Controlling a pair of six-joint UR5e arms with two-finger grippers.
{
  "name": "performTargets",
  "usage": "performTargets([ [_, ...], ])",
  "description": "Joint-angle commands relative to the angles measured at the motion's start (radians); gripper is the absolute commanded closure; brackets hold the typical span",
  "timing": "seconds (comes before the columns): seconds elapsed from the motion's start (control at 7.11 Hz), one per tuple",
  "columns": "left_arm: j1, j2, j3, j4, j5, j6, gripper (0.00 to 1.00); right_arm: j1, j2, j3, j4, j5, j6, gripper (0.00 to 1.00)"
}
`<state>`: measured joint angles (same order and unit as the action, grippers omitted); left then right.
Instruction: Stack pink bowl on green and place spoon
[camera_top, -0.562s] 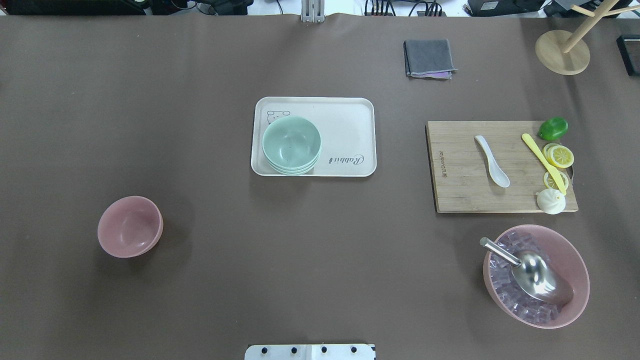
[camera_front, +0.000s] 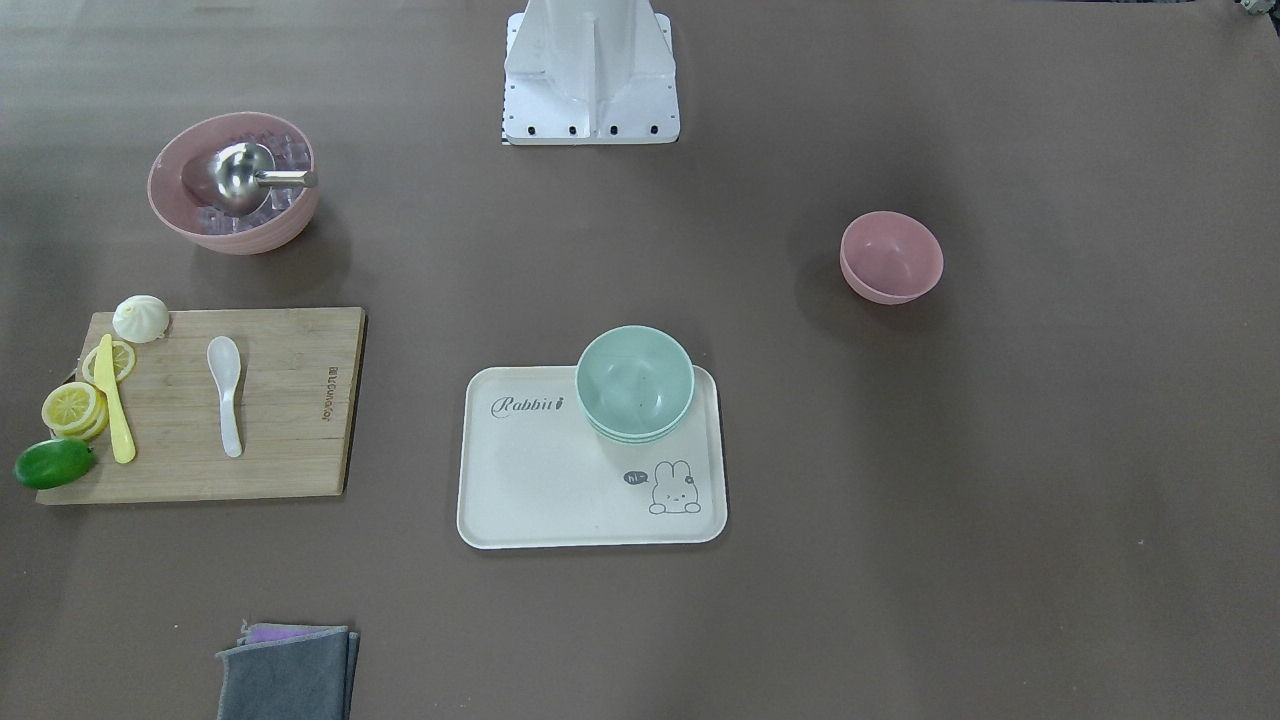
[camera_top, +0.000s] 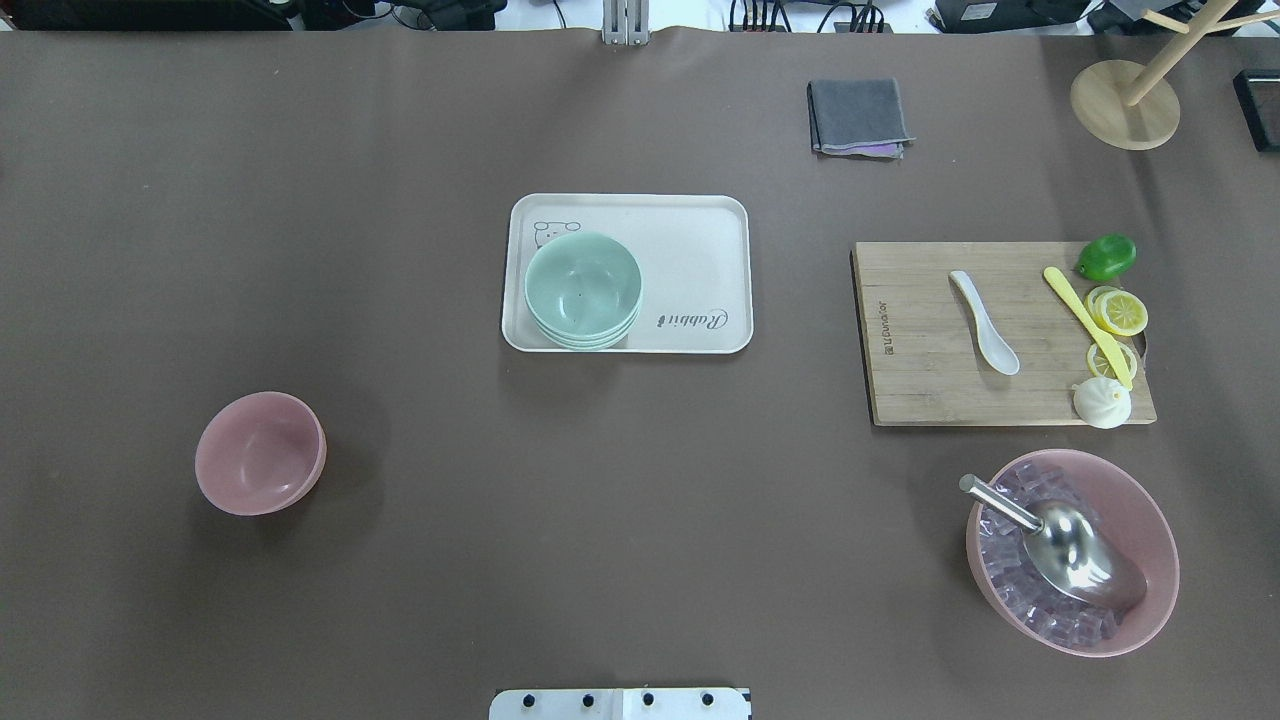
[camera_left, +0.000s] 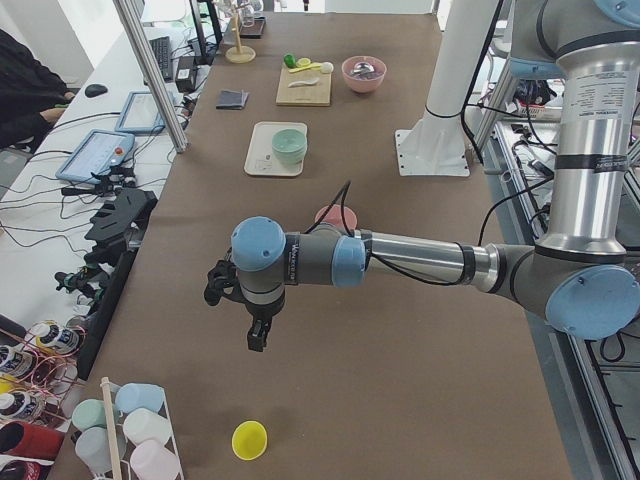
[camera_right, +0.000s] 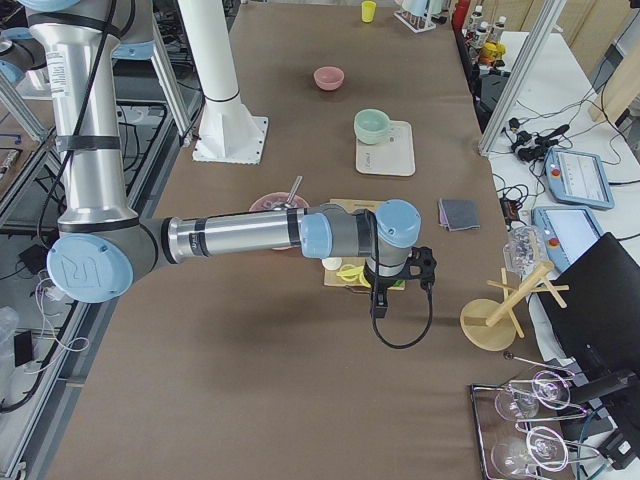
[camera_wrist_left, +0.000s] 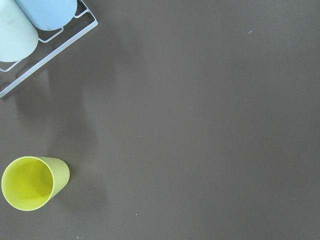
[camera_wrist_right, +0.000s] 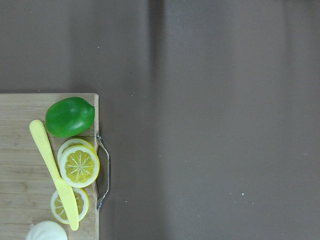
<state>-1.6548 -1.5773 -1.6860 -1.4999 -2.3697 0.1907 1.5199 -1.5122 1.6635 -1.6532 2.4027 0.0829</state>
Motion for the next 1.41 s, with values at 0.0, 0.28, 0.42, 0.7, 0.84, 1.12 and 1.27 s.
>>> performTargets([
  [0.0, 0.0, -0.003, -0.003, 0.0, 0.0, -0.001, 0.02, -0.001, 0.004, 0.001, 0.001, -0.001, 0.0, 0.0],
  [0.28, 0.001, -0.009, -0.003, 0.001, 0.062, -0.002, 0.02, -0.001, 0.006, 0.002, 0.001, -0.001, 0.0, 0.0],
  [0.42, 0.001, -0.01, -0.003, 0.004, 0.093, -0.002, 0.02, -0.003, 0.007, 0.001, 0.001, -0.001, 0.001, 0.0],
  [0.7, 0.003, -0.01, -0.004, 0.004, 0.092, -0.001, 0.02, -0.004, 0.018, -0.005, 0.0, -0.001, 0.003, 0.0],
  [0.84, 0.001, -0.009, -0.006, 0.004, 0.086, 0.006, 0.02, -0.004, 0.018, -0.007, -0.002, -0.001, 0.003, 0.0],
  [1.12, 0.001, 0.003, -0.017, -0.003, 0.07, 0.004, 0.02, -0.006, 0.02, -0.005, 0.0, -0.001, 0.009, 0.0],
  [1.27, 0.001, 0.003, -0.006, 0.0, 0.02, 0.001, 0.02, -0.006, 0.02, -0.005, 0.0, 0.003, 0.009, 0.0],
])
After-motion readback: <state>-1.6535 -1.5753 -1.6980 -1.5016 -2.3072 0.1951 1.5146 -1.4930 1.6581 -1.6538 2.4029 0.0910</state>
